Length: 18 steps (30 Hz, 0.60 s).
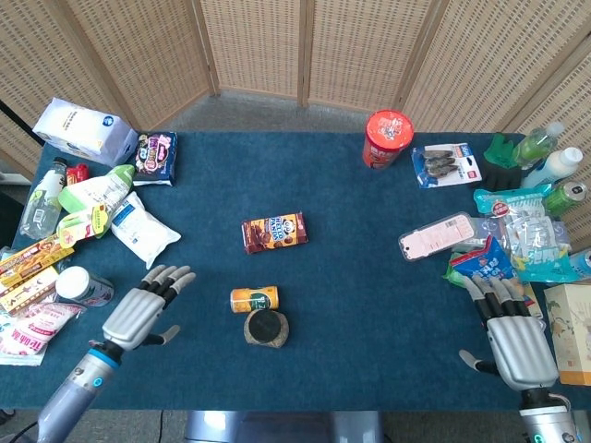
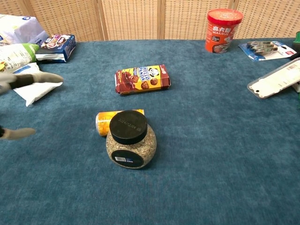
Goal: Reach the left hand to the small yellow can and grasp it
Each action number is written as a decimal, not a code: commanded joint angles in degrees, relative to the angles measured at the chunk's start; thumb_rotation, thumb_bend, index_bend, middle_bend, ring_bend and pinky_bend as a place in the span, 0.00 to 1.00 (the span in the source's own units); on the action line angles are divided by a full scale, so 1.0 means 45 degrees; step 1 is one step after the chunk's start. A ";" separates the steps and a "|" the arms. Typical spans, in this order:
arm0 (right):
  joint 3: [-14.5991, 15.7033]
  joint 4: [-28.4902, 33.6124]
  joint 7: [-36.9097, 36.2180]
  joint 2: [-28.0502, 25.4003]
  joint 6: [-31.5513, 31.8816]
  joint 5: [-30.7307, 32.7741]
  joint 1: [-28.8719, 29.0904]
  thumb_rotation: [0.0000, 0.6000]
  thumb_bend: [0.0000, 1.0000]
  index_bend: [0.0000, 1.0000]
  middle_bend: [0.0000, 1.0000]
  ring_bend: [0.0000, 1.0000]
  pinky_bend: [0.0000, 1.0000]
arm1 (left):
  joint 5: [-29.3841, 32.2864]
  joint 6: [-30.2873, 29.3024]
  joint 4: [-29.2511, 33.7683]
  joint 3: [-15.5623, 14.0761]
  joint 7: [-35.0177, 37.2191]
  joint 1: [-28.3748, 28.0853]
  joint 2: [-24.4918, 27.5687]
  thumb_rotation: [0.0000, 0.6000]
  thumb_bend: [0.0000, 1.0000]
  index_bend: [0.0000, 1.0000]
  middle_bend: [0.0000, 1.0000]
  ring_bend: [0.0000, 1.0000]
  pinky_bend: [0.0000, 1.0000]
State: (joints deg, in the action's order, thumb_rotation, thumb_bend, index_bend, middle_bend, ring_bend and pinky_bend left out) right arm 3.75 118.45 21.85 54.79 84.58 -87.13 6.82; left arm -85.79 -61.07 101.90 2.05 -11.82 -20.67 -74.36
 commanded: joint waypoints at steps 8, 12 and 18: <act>0.0018 -0.0144 -0.0711 -0.0368 0.0132 -0.0261 -0.0384 1.00 0.14 0.00 0.00 0.00 0.11 | 0.1025 0.1520 -0.2073 0.0562 -0.0684 -0.1615 -0.2541 1.00 0.36 0.00 0.00 0.00 0.00; 0.0048 -0.0114 -0.0908 -0.0511 0.0117 -0.0346 -0.0516 1.00 0.13 0.00 0.00 0.00 0.11 | 0.1239 0.1853 -0.2885 0.0772 -0.0265 -0.2091 -0.3287 1.00 0.36 0.00 0.00 0.00 0.00; 0.0101 -0.0085 -0.1206 -0.0654 0.0111 -0.0454 -0.0714 1.00 0.14 0.00 0.00 0.00 0.11 | 0.1426 0.2074 -0.3667 0.1027 0.0681 -0.2579 -0.4039 1.00 0.36 0.00 0.00 0.00 0.00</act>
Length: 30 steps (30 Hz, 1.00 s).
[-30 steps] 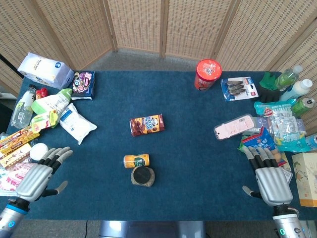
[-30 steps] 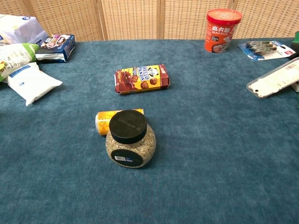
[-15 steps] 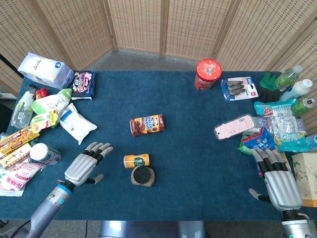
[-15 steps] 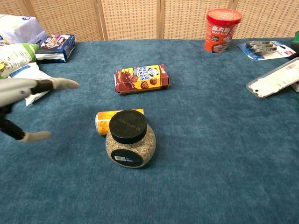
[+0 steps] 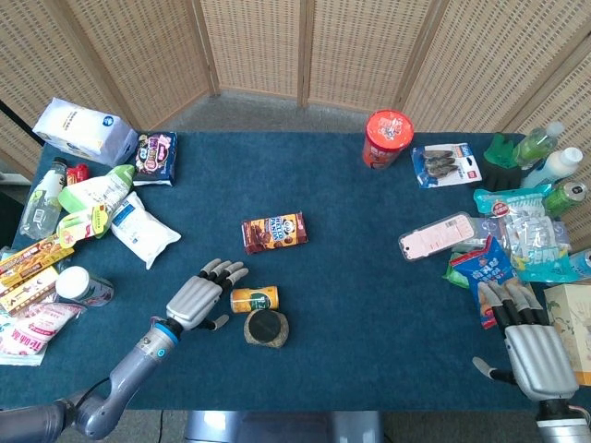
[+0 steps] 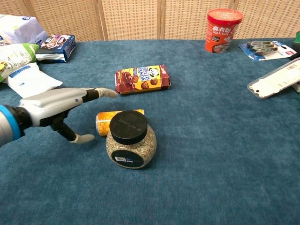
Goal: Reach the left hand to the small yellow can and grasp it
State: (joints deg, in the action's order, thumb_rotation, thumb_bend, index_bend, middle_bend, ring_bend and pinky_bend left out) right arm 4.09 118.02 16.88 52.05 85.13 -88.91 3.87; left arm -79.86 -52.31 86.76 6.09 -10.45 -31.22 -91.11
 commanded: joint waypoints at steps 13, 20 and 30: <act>0.0112 0.0149 -0.0688 -0.0324 -0.0112 -0.0402 -0.0330 1.00 0.13 0.00 0.00 0.00 0.11 | 0.0431 0.0354 -0.1232 0.0238 0.1056 -0.0948 -0.1368 1.00 0.36 0.06 0.09 0.15 0.00; 0.0149 0.0150 -0.1368 -0.0461 -0.0165 -0.0670 -0.0414 1.00 0.12 0.00 0.00 0.00 0.13 | 0.0578 0.0067 -0.1488 0.0169 0.0711 -0.1046 -0.1744 1.00 0.45 0.26 0.34 0.49 0.00; 0.0038 0.0097 -0.1807 -0.0560 -0.0212 -0.0725 -0.0475 1.00 0.12 0.00 0.00 0.00 0.13 | 0.0508 -0.1113 -0.0763 0.0282 0.1394 -0.0583 -0.1010 1.00 0.52 0.41 0.51 0.67 0.15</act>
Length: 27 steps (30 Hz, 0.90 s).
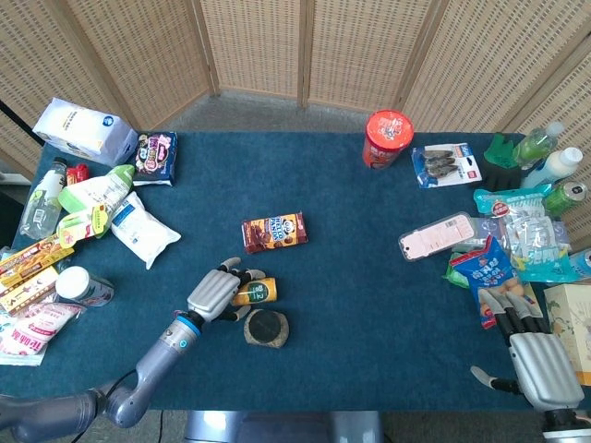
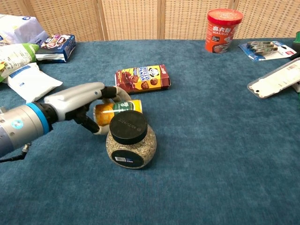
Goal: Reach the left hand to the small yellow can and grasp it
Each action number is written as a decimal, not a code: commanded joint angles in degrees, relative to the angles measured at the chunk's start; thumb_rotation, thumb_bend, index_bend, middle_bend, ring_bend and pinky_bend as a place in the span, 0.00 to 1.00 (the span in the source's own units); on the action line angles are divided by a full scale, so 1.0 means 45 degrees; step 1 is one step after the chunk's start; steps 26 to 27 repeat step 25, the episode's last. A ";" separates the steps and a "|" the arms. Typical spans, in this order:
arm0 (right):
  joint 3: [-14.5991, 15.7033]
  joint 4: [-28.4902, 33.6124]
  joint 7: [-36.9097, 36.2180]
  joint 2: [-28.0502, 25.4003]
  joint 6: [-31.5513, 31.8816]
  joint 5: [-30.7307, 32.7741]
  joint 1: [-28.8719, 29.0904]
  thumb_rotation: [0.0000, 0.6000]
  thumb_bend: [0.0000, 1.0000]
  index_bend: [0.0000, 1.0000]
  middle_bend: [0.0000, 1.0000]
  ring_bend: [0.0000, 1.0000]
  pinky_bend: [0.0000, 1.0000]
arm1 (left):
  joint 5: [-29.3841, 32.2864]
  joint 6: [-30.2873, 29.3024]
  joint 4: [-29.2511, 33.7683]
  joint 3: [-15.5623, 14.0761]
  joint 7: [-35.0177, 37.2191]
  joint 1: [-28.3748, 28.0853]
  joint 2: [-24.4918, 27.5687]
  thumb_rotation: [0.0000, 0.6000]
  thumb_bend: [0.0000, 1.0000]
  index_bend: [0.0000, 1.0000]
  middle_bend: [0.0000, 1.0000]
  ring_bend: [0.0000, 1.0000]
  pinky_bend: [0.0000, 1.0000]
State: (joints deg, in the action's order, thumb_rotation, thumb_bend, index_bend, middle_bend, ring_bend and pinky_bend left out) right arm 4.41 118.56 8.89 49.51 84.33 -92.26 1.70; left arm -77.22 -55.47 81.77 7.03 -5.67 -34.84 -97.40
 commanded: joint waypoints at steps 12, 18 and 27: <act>-0.0170 -0.0275 -0.0293 0.0355 -0.0457 -0.0004 0.0171 1.00 0.12 0.00 0.00 0.00 0.13 | -0.1442 -0.3563 0.3692 0.0935 0.3081 0.1461 0.3295 1.00 0.51 0.43 0.54 0.69 0.19; -0.0228 -0.0427 -0.0364 0.0649 -0.0740 0.0083 0.0291 1.00 0.12 0.00 0.00 0.00 0.13 | -0.1947 -0.4828 0.5172 0.1542 0.3552 0.1834 0.4473 1.00 0.50 0.42 0.54 0.69 0.18; -0.0267 -0.0571 -0.0441 0.0783 -0.0917 0.0181 0.0357 1.00 0.12 0.00 0.00 0.00 0.13 | -0.1929 -0.5117 0.5951 0.1784 0.3696 0.1910 0.5078 1.00 0.49 0.42 0.54 0.69 0.17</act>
